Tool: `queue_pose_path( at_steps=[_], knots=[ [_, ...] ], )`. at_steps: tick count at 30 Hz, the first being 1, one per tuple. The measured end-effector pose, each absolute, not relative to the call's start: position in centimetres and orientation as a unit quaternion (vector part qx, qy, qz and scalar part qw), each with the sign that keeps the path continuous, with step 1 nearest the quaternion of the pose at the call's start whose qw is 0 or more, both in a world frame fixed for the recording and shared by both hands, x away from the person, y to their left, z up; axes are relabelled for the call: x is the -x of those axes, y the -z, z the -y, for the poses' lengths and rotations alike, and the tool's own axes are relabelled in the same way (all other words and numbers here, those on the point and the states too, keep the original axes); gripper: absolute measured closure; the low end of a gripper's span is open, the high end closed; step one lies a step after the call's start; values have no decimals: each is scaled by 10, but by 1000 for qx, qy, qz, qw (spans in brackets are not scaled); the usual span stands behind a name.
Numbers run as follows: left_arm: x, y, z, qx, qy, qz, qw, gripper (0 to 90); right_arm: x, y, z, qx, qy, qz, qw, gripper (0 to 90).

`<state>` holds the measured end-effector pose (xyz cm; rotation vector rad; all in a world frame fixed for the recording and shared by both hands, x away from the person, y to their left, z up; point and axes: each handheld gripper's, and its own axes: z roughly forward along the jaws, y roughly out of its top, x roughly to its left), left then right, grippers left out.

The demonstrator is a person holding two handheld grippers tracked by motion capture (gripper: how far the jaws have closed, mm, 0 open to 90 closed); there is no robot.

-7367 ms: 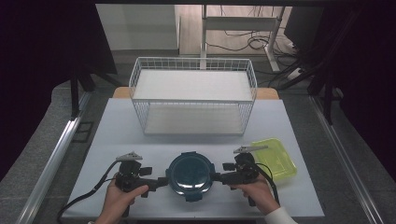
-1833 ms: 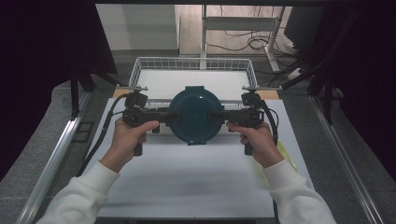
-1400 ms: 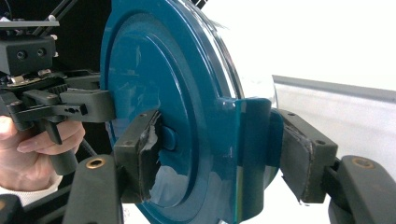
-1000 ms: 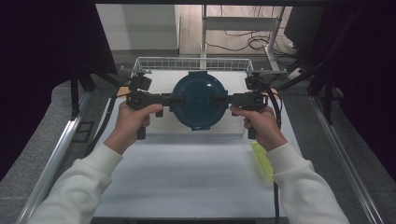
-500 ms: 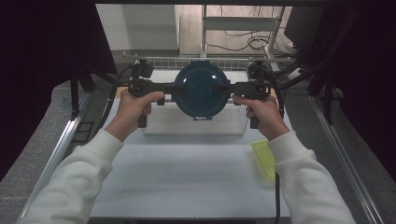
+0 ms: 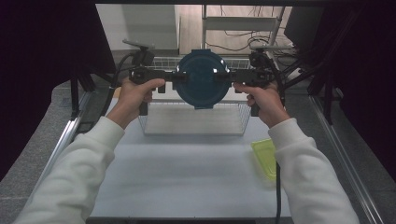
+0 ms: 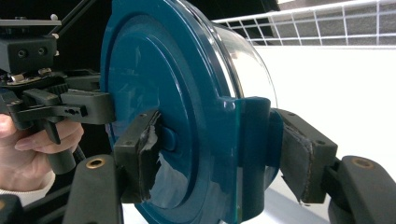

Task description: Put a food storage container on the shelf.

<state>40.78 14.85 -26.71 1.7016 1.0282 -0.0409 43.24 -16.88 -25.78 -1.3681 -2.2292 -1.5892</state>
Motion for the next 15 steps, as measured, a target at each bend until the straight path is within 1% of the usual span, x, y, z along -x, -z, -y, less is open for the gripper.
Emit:
queue_pose_path(
  at_steps=[6, 9, 15],
  knots=[
    [-422, 265, -150, -712, 23, -438, 549, 420, -448, 251, 167, 447, 514, 731, 39, 354],
    [-429, 265, -152, -711, 18, -429, 557, 421, -454, 248, 165, 449, 511, 732, 40, 354],
    [-445, 267, -155, -712, 21, -429, 555, 424, -469, 250, 163, 453, 510, 730, 43, 354]
  ],
)
